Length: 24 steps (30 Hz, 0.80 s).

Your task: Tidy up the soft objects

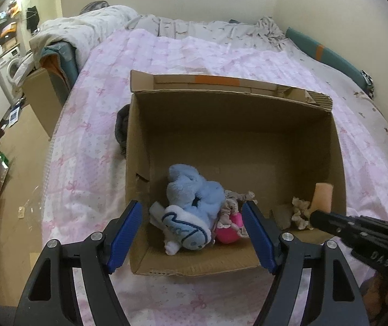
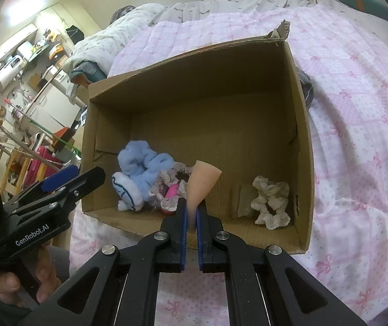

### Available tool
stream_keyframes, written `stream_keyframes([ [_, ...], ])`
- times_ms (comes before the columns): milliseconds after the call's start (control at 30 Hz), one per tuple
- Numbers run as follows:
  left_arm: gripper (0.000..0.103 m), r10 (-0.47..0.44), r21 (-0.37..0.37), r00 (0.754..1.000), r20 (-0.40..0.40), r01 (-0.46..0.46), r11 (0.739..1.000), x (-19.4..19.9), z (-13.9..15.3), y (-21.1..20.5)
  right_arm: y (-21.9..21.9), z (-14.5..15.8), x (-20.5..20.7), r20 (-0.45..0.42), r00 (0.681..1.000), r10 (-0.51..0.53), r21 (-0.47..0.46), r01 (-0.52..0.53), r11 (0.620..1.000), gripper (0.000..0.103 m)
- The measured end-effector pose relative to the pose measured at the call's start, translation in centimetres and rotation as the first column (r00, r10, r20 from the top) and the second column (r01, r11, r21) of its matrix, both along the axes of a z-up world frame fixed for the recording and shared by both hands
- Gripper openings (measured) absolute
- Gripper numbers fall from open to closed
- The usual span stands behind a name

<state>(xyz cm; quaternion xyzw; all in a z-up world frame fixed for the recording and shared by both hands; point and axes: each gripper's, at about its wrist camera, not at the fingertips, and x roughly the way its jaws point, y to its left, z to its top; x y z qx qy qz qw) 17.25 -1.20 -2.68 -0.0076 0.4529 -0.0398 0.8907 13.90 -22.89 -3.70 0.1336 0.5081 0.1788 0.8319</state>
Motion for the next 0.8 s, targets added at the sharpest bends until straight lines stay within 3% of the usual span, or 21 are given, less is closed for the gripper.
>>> stream_keyframes([
  [133,0.073,0.012,0.001,1.000,0.017,-0.012,1.000,-0.2,0.4,0.2,-0.6,0.4,0.1,0.015,1.000,-0.020,0.046,0.019,0.999,0.015],
  [167,0.073,0.018,0.003,0.999,0.028,-0.018,1.000,-0.4,0.6,0.3,-0.7,0.6,0.1,0.024,0.999,-0.029,0.058,0.027,0.998,0.023],
  [233,0.073,0.029,0.004,0.999,0.046,-0.029,1.000,-0.5,1.0,0.5,-1.1,1.1,0.1,0.046,0.998,-0.046,0.082,0.042,0.996,0.045],
  [267,0.073,0.038,0.001,0.998,0.056,-0.038,0.999,-0.6,1.3,0.6,-1.4,1.5,0.0,0.065,0.996,-0.062,0.094,0.056,0.994,0.073],
  [333,0.073,0.055,-0.005,0.995,0.077,-0.055,0.998,-0.9,1.9,1.0,-1.8,2.4,-0.3,0.107,0.989,-0.097,0.111,0.085,0.990,0.088],
  [433,0.073,0.082,-0.014,0.991,0.103,-0.081,0.997,-1.5,2.8,1.6,-2.3,3.5,-0.5,0.132,0.984,-0.121,0.120,0.105,0.987,0.095],
  [467,0.074,0.102,-0.022,0.988,0.114,-0.101,0.995,-1.8,3.3,2.0,-2.4,3.9,-0.6,0.142,0.981,-0.133,0.114,0.117,0.987,0.102],
  [700,0.089,0.137,-0.053,0.976,0.170,-0.130,0.990,-3.6,6.4,3.4,-2.4,8.4,-2.7,0.293,0.939,-0.181,0.092,0.161,0.983,0.103],
  [800,0.101,0.120,-0.082,0.975,0.185,-0.107,0.991,-4.9,7.3,3.9,-2.3,10.0,-3.9,0.353,0.915,-0.198,0.078,0.182,0.980,0.103],
])
